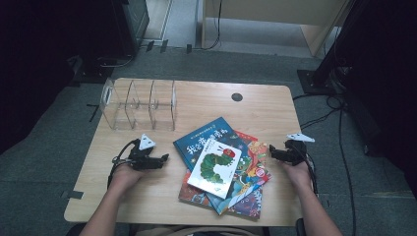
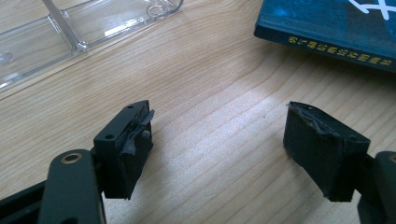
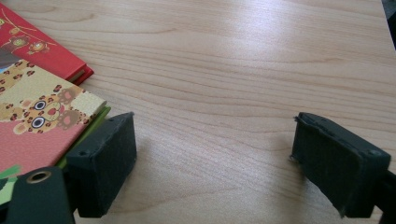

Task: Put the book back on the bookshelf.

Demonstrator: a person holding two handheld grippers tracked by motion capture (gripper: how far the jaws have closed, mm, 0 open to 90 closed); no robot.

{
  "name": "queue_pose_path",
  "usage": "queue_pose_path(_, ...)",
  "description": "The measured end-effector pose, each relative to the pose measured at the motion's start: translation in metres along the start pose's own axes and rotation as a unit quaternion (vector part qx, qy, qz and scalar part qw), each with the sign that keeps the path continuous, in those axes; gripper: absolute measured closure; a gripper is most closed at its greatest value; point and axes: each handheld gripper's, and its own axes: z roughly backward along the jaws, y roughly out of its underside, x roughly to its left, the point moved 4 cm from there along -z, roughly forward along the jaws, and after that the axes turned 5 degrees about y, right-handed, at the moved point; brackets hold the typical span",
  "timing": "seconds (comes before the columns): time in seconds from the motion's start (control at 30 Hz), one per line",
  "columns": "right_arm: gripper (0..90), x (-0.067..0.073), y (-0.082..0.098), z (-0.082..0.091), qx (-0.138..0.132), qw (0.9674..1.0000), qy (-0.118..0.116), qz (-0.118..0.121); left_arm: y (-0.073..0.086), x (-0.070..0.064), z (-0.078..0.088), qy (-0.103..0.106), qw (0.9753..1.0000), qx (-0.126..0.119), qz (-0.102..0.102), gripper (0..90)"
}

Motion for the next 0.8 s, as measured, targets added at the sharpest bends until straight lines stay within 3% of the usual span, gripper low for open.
queue_pose_path(0.1, 11.2, 0.001, 0.0, 0.0, 0.003, 1.0, -0.007, 0.004, 0.0, 0.0, 0.0, -0.003, 1.0, 0.001, 0.003, 22.3)
queue_pose_path(0.23, 17.3, 0.001, 0.0, 0.001, -0.001, 0.9999, -0.012, 0.008, 0.0, 0.0, 0.0, -0.007, 0.9999, 0.001, 0.007, 21.2)
queue_pose_path(0.37, 41.5, -0.002, -0.001, 0.005, -0.008, 0.9995, -0.024, 0.02, -0.001, -0.001, -0.001, -0.009, 0.9999, 0.0, 0.012, 19.4)
queue_pose_path(0.43, 44.2, -0.002, -0.001, 0.006, -0.007, 0.9994, -0.028, 0.018, -0.001, -0.001, -0.001, -0.008, 0.9999, 0.002, 0.01, 19.3)
queue_pose_path(0.47, 48.3, -0.004, -0.001, 0.008, -0.004, 0.9992, -0.029, 0.028, -0.001, 0.001, 0.0, -0.007, 0.9999, 0.003, 0.007, 24.7)
queue_pose_path(0.5, 49.9, -0.004, -0.001, 0.009, -0.003, 0.9992, -0.028, 0.03, -0.001, 0.002, 0.001, -0.008, 0.9999, 0.002, 0.013, 27.1)
queue_pose_path(0.53, 51.5, -0.005, -0.002, 0.01, -0.008, 0.9991, -0.03, 0.027, -0.002, 0.005, 0.004, 0.003, 0.9992, -0.001, 0.041, 29.0)
queue_pose_path(0.63, 55.0, -0.005, -0.004, 0.014, -0.018, 0.9991, -0.032, 0.021, -0.005, 0.008, 0.005, -0.002, 0.9985, 0.013, 0.054, 29.7)
queue_pose_path(0.7, 57.2, -0.004, -0.006, 0.018, -0.02, 0.999, -0.037, 0.017, -0.007, 0.007, 0.007, -0.005, 0.9992, 0.017, 0.037, 30.3)
queue_pose_path(0.8, 57.9, 0.003, -0.011, 0.025, -0.025, 0.9974, -0.064, 0.021, -0.012, 0.002, 0.014, 0.017, 0.999, 0.026, 0.032, 25.6)
